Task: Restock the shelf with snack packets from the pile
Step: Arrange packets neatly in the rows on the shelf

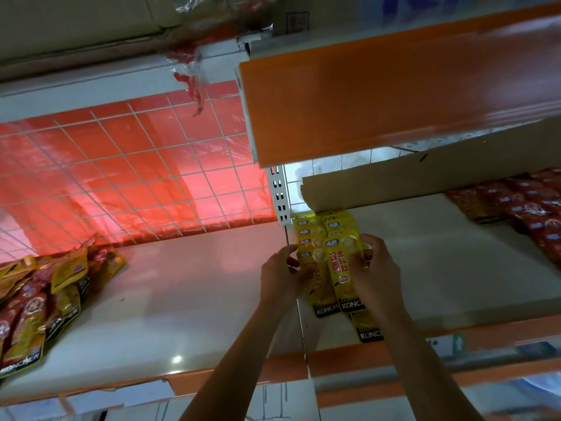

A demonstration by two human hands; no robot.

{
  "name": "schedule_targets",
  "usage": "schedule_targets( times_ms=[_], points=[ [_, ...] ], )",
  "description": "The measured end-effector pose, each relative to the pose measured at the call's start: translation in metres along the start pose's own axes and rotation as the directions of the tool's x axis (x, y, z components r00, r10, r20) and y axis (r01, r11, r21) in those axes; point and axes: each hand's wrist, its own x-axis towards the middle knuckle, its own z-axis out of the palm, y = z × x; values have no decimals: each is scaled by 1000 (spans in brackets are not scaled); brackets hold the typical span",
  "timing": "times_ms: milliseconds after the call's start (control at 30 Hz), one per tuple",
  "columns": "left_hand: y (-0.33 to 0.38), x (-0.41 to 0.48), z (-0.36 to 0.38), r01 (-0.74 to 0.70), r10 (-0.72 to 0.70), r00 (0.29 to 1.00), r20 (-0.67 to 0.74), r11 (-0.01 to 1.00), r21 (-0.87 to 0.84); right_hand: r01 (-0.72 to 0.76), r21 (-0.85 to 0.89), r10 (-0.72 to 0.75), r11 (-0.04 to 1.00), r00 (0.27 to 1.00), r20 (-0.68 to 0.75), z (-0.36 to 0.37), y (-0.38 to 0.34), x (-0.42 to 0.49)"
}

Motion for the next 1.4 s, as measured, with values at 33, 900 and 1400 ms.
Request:
schedule_targets(
  times_ms=[33,900,1400],
  points=[
    [0,-1,0,2,-2,1000,-13,1000,0,15,-11,-15,1000,1000,6,2,0,-1],
    [-18,-33,10,95,-99,995,-26,987,-133,336,-296,-326,894,942,84,16,15,-10],
    [-19,-33,-8,-5,68,970,-234,966,259,469,-262,-428,843,881,200,39,-6,-15]
  ],
)
